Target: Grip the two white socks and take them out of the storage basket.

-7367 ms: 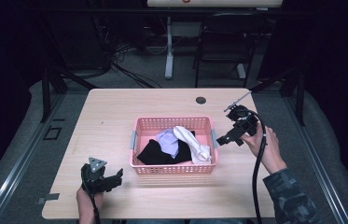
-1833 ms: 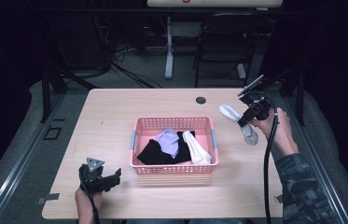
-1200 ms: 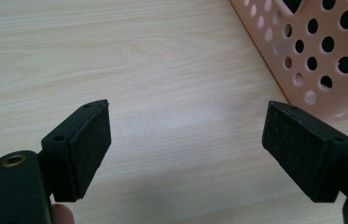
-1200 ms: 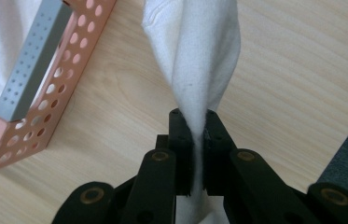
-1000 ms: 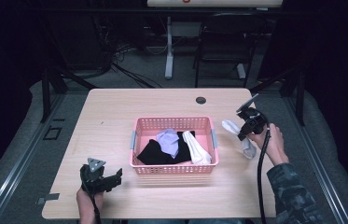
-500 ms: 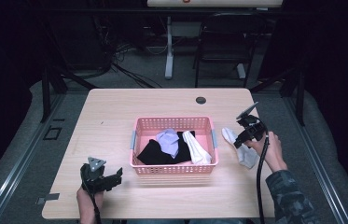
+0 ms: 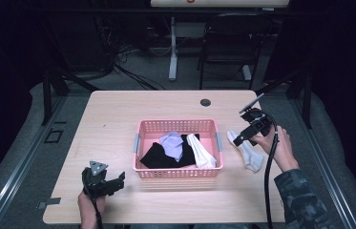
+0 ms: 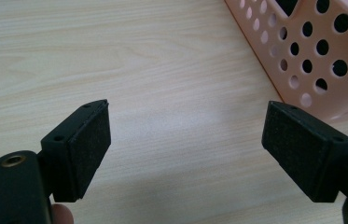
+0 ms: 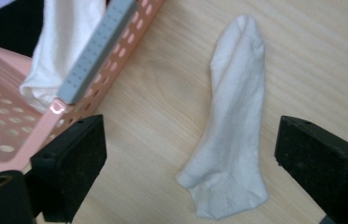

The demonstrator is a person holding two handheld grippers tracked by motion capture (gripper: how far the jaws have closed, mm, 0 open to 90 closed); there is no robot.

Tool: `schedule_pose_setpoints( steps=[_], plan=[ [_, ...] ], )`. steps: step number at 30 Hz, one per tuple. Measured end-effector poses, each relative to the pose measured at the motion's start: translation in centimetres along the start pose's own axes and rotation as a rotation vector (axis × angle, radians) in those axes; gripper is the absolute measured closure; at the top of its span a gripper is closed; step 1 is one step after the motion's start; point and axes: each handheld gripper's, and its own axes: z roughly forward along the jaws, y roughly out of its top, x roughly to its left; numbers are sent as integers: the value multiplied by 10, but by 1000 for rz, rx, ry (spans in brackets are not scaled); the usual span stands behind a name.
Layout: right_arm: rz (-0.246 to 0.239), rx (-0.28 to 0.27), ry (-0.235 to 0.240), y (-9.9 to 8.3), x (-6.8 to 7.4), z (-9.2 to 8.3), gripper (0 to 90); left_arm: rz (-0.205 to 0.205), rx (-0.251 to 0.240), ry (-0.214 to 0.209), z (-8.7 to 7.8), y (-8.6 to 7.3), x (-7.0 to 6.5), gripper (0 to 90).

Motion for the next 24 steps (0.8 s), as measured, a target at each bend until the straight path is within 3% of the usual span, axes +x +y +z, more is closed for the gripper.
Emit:
schedule_pose_setpoints(
  steps=[12,16,19,24],
  plan=[
    [-77,-32,-26,22,31,-31,0,-1,8,-5,1,0,0,155],
    [-96,-62,4,29,45,-38,0,-6,6,-4,1,-1,2,156],
    [-138,-52,-18,37,52,-44,1,4,3,-8,1,0,0,155],
    [-180,-75,3,46,68,-47,16,-1,3,-7,2,0,0,156]
  ],
)
